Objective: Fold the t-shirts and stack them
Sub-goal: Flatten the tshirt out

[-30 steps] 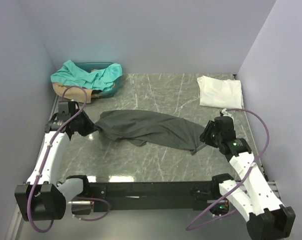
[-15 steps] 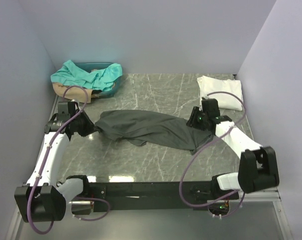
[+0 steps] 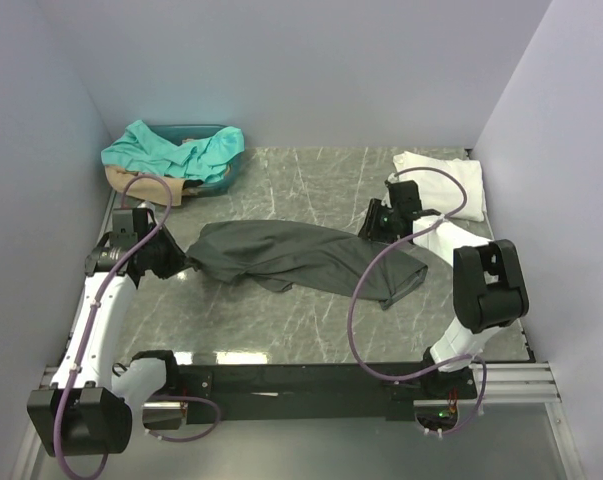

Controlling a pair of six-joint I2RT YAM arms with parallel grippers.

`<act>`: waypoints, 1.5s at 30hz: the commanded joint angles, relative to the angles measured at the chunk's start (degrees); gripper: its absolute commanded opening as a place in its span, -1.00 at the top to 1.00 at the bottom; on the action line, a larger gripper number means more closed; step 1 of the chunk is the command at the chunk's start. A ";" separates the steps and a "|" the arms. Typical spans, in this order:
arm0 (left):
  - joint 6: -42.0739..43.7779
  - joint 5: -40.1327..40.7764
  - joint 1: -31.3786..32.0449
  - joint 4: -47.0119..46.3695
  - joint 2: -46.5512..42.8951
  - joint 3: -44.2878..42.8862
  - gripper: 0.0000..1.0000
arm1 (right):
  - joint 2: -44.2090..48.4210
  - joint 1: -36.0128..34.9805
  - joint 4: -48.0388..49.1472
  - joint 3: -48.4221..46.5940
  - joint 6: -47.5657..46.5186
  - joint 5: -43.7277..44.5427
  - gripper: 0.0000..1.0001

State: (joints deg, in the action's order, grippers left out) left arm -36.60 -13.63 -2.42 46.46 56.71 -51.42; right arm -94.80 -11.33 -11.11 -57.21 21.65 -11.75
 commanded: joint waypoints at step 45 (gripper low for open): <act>-0.93 -0.96 -0.05 -10.15 4.28 0.46 0.99 | 1.63 -2.47 -5.66 -7.47 -2.76 -3.46 1.00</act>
State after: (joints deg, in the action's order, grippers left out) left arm -36.84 -12.91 -2.44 42.37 58.43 -47.77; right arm -99.07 -13.63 -14.68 -60.69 18.59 -15.75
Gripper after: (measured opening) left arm 0.013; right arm 0.009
